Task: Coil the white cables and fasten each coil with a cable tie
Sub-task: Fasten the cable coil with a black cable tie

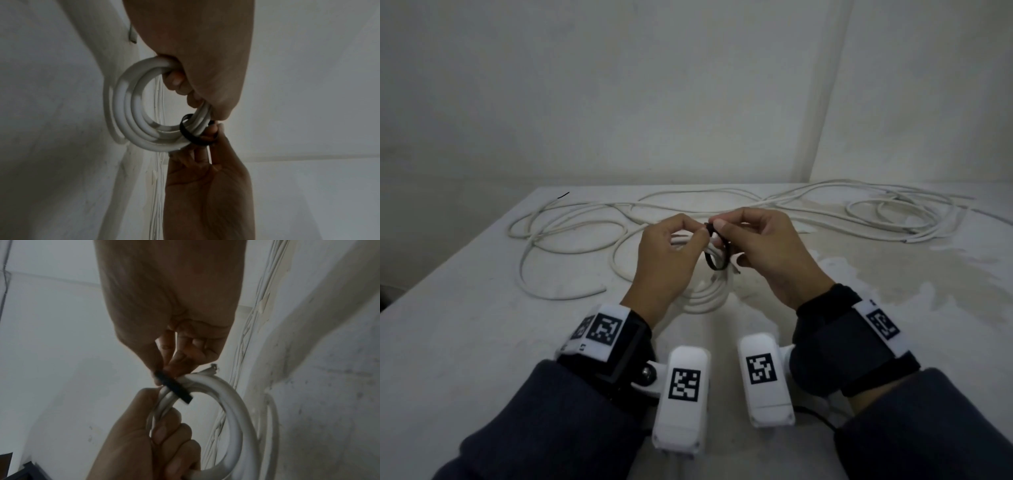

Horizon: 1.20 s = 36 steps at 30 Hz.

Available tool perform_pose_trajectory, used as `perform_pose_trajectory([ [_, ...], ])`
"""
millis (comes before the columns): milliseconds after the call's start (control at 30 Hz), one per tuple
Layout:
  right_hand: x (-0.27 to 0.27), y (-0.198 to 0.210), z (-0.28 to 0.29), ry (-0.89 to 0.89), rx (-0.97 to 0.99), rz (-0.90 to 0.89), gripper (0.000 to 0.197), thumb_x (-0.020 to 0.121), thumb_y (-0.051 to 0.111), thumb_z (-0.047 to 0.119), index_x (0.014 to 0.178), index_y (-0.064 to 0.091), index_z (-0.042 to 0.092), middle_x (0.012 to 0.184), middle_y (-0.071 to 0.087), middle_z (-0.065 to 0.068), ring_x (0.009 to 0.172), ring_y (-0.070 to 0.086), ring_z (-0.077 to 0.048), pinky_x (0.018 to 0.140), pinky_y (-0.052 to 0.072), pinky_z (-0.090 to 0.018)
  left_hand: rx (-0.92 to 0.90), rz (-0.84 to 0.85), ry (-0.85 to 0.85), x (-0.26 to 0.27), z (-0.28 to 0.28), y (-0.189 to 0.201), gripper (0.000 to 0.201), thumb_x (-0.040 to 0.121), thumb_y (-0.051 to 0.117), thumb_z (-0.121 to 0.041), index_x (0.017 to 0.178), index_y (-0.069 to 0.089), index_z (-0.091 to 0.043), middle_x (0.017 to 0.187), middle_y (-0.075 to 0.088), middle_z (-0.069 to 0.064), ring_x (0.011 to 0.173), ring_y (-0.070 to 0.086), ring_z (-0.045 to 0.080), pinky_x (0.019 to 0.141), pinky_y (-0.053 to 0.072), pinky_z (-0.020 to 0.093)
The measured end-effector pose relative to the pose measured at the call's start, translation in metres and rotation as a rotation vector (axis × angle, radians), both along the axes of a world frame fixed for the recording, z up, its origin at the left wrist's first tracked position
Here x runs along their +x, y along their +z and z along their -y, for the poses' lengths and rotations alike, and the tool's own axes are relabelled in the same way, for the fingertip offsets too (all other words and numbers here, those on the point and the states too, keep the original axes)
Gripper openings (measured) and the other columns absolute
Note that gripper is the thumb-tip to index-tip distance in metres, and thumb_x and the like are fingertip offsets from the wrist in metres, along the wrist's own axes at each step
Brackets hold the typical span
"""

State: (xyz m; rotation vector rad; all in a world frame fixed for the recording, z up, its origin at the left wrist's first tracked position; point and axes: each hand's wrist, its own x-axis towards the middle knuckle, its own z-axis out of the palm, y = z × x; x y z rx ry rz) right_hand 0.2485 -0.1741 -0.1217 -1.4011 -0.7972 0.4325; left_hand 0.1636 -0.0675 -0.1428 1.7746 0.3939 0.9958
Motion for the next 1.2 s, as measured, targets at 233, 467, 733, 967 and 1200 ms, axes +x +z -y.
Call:
perform_pose_trajectory([
  [233, 0.0040, 0.0005, 0.0049, 0.079, -0.088, 0.037, 0.023, 0.077, 0.076, 0.004, 0.097, 0.071, 0.013, 0.073, 0.073, 0.001, 0.064, 0.063, -0.006, 0.052, 0.040, -0.014, -0.153, -0.027, -0.021, 0.0003, 0.0008, -0.0023, 0.019, 0.088, 0.059, -0.005, 0.071, 0.062, -0.011, 0.042, 0.051, -0.017, 0.042, 0.047, -0.002, 0.040, 0.029, 0.005],
  [467, 0.0040, 0.0000, 0.0068, 0.088, -0.016, 0.014, 0.017, 0.078, 0.072, -0.004, 0.084, 0.063, 0.008, 0.063, 0.071, 0.000, 0.061, 0.067, -0.010, 0.055, 0.047, -0.016, -0.115, -0.037, -0.082, -0.0008, 0.0016, -0.0018, 0.013, 0.092, 0.058, -0.009, 0.082, 0.067, -0.007, 0.044, 0.053, -0.018, 0.044, 0.049, -0.004, 0.042, 0.030, 0.004],
  [733, 0.0040, -0.0007, 0.0053, 0.068, 0.061, 0.027, 0.017, 0.076, 0.074, -0.004, 0.090, 0.071, 0.006, 0.069, 0.073, -0.005, 0.066, 0.071, -0.013, 0.063, 0.053, -0.019, -0.145, -0.025, -0.074, 0.0003, 0.0015, -0.0010, 0.014, 0.094, 0.056, -0.010, 0.087, 0.068, -0.009, 0.047, 0.054, -0.018, 0.043, 0.048, -0.004, 0.041, 0.030, 0.005],
  [967, 0.0042, -0.0009, 0.0045, 0.052, -0.032, 0.094, 0.035, 0.066, 0.080, -0.007, 0.092, 0.073, 0.017, 0.081, 0.074, -0.003, 0.079, 0.071, -0.015, 0.072, 0.054, -0.025, -0.154, -0.017, -0.045, 0.0005, -0.0013, -0.0032, 0.016, 0.093, 0.056, -0.009, 0.092, 0.069, -0.001, 0.043, 0.053, -0.017, 0.041, 0.048, -0.003, 0.042, 0.031, 0.005],
  [1200, 0.0017, 0.0001, 0.0057, -0.017, -0.049, 0.210, 0.031, 0.065, 0.083, -0.002, 0.090, 0.074, 0.013, 0.095, 0.073, -0.004, 0.078, 0.072, -0.017, 0.075, 0.058, -0.030, -0.137, -0.036, -0.061, 0.0010, -0.0025, -0.0049, 0.019, 0.093, 0.056, -0.012, 0.091, 0.069, 0.001, 0.045, 0.052, -0.017, 0.044, 0.049, -0.004, 0.043, 0.031, 0.005],
])
